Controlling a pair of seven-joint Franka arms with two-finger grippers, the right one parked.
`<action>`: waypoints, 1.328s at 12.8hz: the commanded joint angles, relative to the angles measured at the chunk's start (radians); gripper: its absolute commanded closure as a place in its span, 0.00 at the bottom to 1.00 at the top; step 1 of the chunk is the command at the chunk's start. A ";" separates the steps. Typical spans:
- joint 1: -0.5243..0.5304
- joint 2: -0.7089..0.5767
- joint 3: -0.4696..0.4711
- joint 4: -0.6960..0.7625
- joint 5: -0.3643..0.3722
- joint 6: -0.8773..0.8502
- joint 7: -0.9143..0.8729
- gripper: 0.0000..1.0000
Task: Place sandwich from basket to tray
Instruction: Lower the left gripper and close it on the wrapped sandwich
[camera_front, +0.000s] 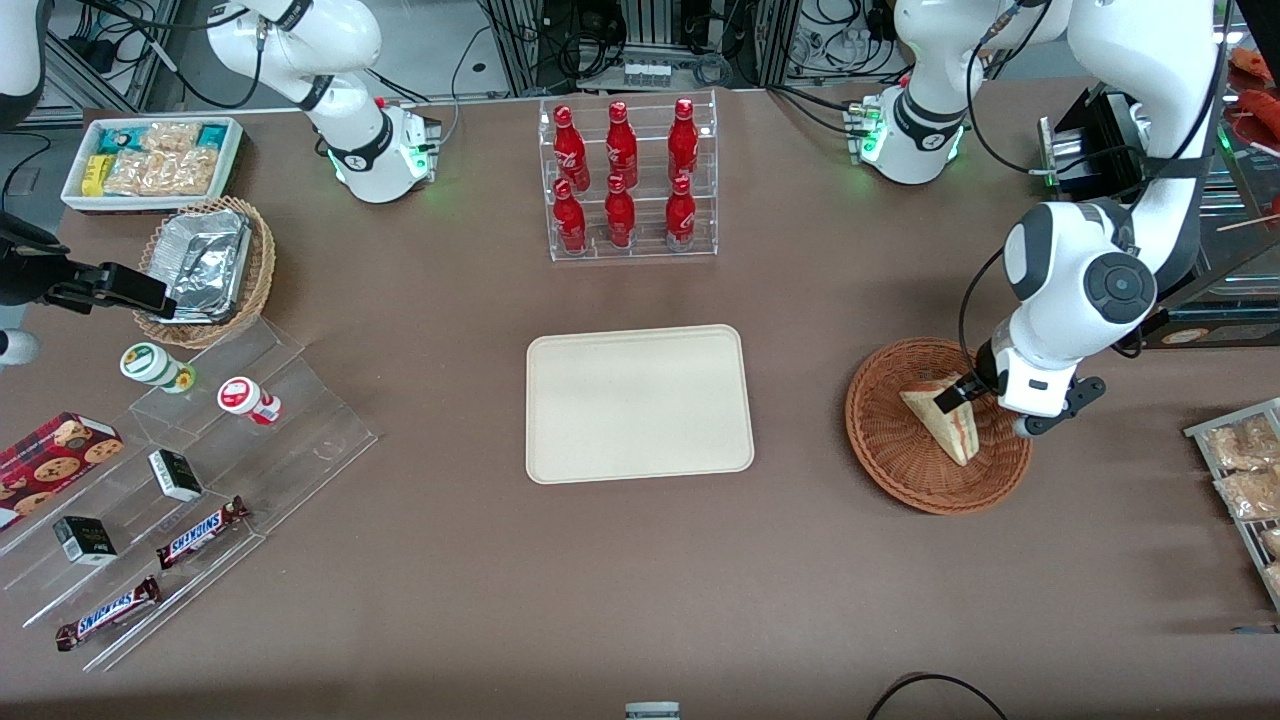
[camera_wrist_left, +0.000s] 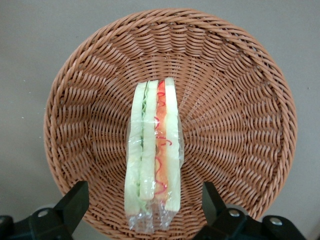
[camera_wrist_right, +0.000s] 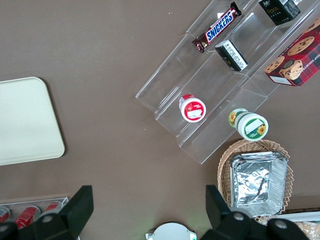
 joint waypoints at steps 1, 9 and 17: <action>-0.007 0.014 -0.002 -0.006 -0.005 0.021 -0.084 0.00; -0.007 0.073 -0.002 -0.006 -0.005 0.055 -0.086 0.00; -0.008 0.078 -0.007 0.011 -0.005 0.001 -0.079 1.00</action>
